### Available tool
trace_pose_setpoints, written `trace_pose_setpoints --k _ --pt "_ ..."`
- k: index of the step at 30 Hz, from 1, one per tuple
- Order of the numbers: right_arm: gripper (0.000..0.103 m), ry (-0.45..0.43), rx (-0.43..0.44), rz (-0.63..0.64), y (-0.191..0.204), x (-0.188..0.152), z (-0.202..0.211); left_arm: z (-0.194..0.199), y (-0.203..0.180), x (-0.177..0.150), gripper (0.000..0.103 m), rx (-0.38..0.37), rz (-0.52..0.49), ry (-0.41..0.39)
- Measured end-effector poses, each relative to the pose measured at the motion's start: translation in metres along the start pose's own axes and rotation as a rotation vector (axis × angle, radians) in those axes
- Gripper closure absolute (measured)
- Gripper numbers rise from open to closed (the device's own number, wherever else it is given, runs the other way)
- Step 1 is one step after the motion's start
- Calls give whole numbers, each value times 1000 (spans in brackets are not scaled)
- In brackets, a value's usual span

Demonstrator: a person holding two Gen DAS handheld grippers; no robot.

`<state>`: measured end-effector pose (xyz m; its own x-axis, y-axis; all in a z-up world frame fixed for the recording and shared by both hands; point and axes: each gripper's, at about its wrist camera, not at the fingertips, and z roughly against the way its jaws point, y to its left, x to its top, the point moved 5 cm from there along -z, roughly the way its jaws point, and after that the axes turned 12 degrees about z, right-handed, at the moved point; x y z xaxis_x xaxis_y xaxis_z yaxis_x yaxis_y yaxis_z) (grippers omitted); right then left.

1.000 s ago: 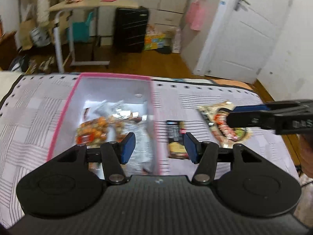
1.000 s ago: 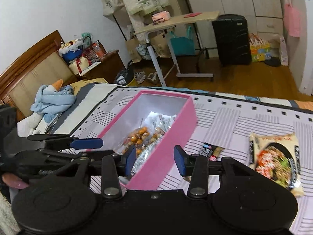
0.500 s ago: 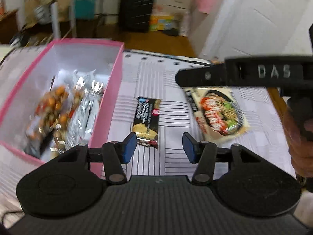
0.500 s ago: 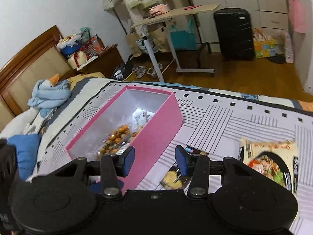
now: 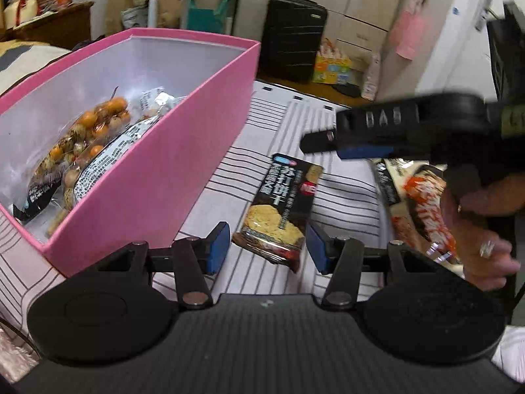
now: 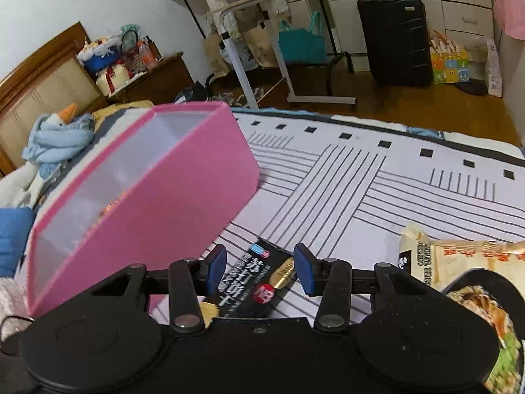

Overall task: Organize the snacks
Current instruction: 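Close the left tool on the black NB pack while the right tool grips it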

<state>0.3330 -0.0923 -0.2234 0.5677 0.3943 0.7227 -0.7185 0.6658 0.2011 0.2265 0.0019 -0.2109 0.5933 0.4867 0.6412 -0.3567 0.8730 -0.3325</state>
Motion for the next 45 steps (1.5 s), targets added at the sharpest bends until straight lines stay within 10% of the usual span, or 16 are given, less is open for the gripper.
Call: trace_pose_setpoints --k 13,30,45 --pt "53 10 28 -40 -27 -3 -31 -22 20 -2 53 2 150 64" --pt "65 285 175 73 -12 -32 11 -26 28 -2 60 -23 194 129" --pt "41 298 174 248 25 -37 7 -26 41 0 53 -94 318 251"
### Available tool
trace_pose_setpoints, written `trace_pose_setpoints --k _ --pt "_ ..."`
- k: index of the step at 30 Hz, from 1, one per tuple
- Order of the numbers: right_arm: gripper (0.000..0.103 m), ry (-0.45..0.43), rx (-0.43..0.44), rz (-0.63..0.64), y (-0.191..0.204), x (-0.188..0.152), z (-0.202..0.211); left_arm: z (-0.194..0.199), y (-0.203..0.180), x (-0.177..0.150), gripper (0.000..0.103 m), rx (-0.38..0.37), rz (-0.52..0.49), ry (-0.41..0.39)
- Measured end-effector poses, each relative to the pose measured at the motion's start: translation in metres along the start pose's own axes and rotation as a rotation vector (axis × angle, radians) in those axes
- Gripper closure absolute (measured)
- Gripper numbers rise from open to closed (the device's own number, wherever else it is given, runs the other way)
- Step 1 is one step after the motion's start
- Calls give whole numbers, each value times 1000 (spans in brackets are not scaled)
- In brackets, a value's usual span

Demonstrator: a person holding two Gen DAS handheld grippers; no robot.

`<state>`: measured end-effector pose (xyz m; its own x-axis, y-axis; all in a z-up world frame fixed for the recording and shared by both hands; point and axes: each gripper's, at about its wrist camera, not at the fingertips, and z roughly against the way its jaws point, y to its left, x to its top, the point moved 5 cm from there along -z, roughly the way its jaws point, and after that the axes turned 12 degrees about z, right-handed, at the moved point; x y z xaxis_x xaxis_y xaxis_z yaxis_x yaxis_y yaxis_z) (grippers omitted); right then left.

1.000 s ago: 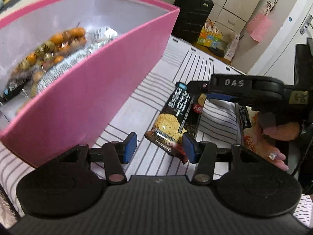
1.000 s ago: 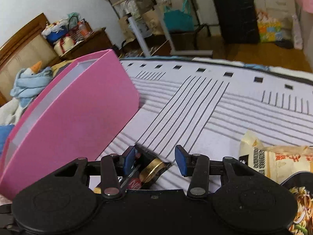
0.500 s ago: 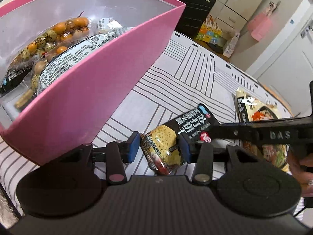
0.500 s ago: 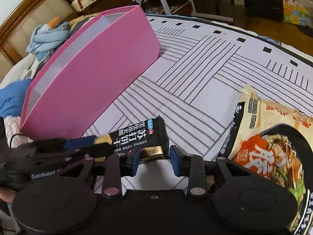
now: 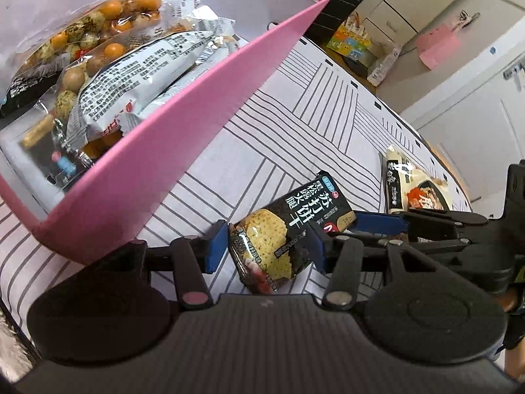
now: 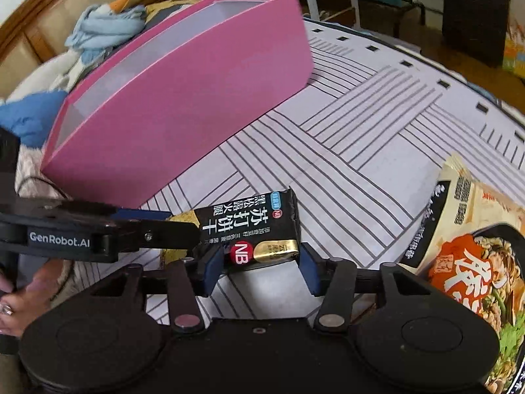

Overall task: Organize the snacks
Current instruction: 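Close the left tool on the black NB pack while the right tool grips it, then lift the NB pack with both tools and carry it over the pink box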

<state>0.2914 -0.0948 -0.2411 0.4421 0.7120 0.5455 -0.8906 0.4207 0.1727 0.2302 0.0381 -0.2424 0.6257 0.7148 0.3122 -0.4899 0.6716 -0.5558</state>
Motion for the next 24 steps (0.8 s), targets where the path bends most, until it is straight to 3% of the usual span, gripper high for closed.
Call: trace_pose_setpoints --k 5,9,15,19,24 --pt "33 25 -81 49 17 1 -1 0 -2 -2 53 2 -20 13" --pt "31 -10 -158 111 14 3 6 1 2 0 53 -7 -2 20" --pt "22 -34 -112 136 10 3 -1 2 5 1 54 -12 4 38" --pt "18 -61 -64 63 0 1 -7 1 6 1 54 -13 8 43" --pt "20 -28 -106 37 8 -3 -4 2 6 0 55 -24 10 61"
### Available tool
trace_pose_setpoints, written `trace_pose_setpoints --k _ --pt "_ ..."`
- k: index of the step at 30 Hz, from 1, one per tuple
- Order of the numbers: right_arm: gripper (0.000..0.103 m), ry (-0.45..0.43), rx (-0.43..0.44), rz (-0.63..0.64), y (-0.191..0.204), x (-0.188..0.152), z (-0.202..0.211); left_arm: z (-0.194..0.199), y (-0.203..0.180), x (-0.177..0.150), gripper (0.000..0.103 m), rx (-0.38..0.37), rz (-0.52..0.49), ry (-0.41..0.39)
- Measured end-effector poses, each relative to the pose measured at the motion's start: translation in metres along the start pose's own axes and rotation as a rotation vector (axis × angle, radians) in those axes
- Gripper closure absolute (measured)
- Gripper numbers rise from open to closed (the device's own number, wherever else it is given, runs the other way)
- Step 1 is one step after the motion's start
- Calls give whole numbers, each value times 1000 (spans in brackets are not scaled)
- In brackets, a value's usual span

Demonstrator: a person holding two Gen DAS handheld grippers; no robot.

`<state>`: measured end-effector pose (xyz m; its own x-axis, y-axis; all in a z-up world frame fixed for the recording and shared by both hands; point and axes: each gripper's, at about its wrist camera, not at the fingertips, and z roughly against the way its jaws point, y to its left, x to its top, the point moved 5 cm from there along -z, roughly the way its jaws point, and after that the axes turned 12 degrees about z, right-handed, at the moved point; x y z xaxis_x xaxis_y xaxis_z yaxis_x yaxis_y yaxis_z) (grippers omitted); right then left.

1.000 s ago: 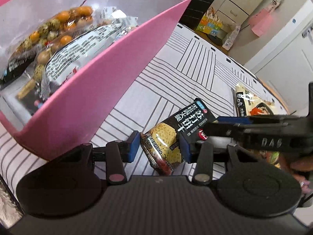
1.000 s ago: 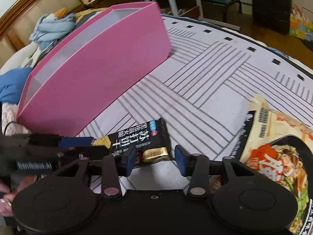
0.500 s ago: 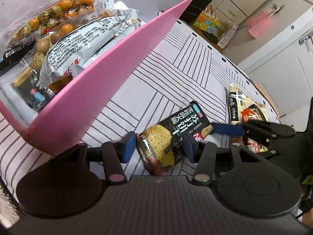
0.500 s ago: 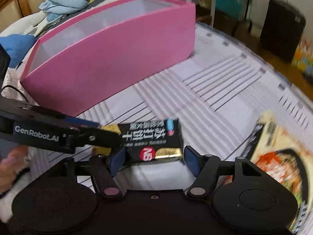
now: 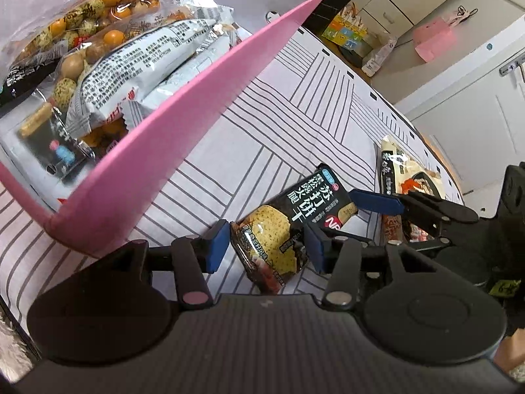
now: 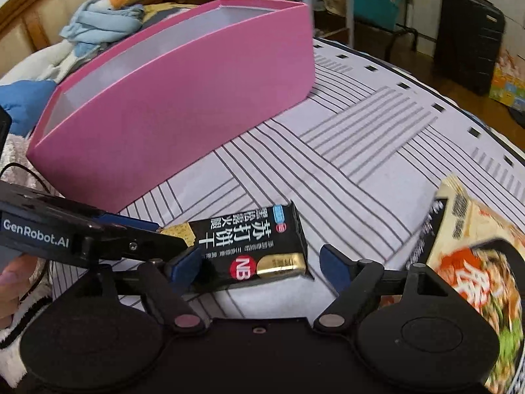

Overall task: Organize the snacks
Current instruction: 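Lift the NB pack with both tools and carry it over the pink box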

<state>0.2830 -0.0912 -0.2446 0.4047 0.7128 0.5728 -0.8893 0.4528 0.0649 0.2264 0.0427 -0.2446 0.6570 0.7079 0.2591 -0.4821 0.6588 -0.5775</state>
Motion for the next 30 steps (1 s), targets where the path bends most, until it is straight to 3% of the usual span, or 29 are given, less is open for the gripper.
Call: trace_pose_setpoints --k 6,9,15,17,21,23,24,27,30 --pt "18 11 15 95 -1 -4 7 -1 2 -2 53 -32 31 41" --pt "18 -23 12 84 -7 0 11 0 6 0 53 -43 66 60" --pt "12 13 60 253 8 3 -2 -1 10 -4 66 -37 94 88" --pt "6 12 64 227 3 3 -6 -2 12 -3 69 -35 108 87" --pt "5 -5 78 186 0 0 -8 -3 16 -2 70 -34 133 88" --pt "4 9 126 194 7 -2 -6 -4 16 -2 70 -31 133 85" --pt "3 21 144 202 13 -2 -6 -3 17 -1 64 -37 137 80" --pt "0 56 95 233 26 -4 -8 -5 14 0 59 -76 135 99" --pt "0 57 54 134 29 -4 -8 -5 9 -3 58 -66 93 87"
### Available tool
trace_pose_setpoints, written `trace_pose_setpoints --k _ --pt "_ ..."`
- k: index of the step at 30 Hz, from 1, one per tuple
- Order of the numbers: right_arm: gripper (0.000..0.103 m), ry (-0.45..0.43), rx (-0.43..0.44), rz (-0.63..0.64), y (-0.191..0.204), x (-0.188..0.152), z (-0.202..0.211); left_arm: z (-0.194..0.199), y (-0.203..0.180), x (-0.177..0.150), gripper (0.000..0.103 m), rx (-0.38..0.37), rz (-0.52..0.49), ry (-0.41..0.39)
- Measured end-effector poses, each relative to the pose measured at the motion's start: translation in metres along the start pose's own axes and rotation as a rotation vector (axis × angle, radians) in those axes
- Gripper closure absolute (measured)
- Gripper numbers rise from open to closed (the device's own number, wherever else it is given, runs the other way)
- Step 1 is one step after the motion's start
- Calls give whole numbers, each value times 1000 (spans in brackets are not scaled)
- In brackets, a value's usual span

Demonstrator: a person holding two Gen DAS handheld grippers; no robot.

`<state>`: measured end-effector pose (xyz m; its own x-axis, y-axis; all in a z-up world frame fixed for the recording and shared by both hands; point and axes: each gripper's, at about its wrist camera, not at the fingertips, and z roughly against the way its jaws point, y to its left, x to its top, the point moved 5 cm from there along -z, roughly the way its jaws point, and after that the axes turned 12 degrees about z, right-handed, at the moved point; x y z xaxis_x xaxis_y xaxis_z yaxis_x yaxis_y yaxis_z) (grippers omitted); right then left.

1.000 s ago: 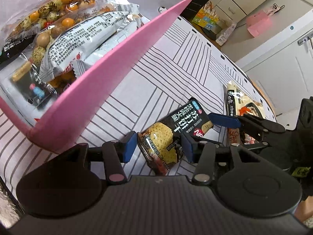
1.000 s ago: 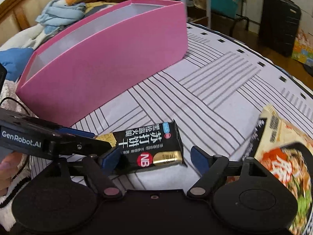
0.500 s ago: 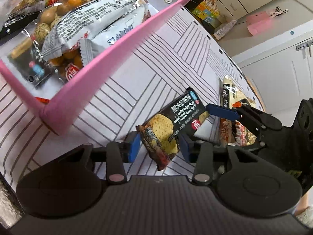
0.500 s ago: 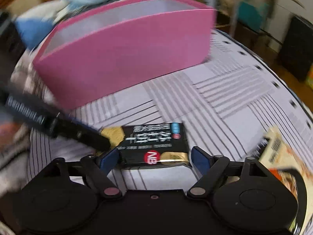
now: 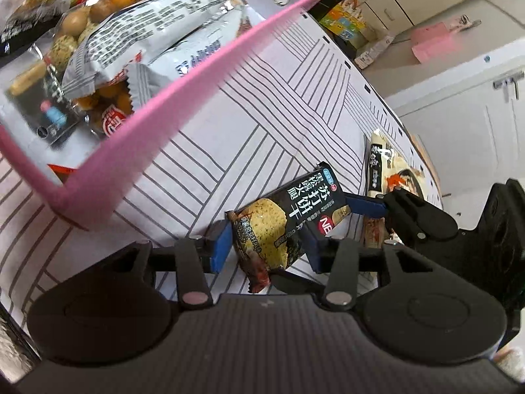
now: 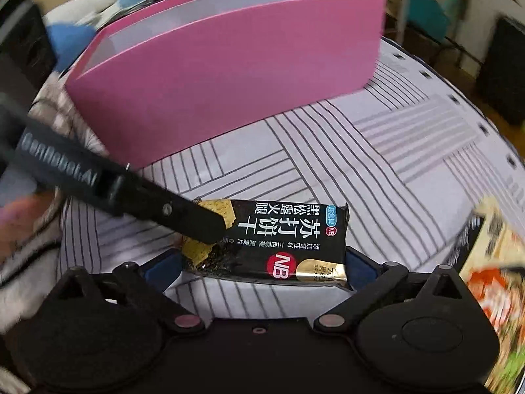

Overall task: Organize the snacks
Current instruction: 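Lift the NB pack with both tools and carry it over the pink box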

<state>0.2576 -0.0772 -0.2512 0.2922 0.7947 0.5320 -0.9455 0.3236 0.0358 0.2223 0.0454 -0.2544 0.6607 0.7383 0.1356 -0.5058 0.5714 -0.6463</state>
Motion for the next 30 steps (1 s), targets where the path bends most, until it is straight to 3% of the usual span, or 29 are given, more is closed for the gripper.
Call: trace_pose_setpoints --k 5,10,18,30 --pt "0 13 -118 -137 13 8 -4 -2 -9 -3 51 14 -43 10" --pt "0 21 -213 -152 27 9 1 -1 -12 -3 46 29 -62 25" --pt "0 60 -295 -200 49 12 14 12 -6 -8 45 23 -45 120" --pt "1 62 -385 -342 97 14 58 52 -13 -26 45 11 -137 190"
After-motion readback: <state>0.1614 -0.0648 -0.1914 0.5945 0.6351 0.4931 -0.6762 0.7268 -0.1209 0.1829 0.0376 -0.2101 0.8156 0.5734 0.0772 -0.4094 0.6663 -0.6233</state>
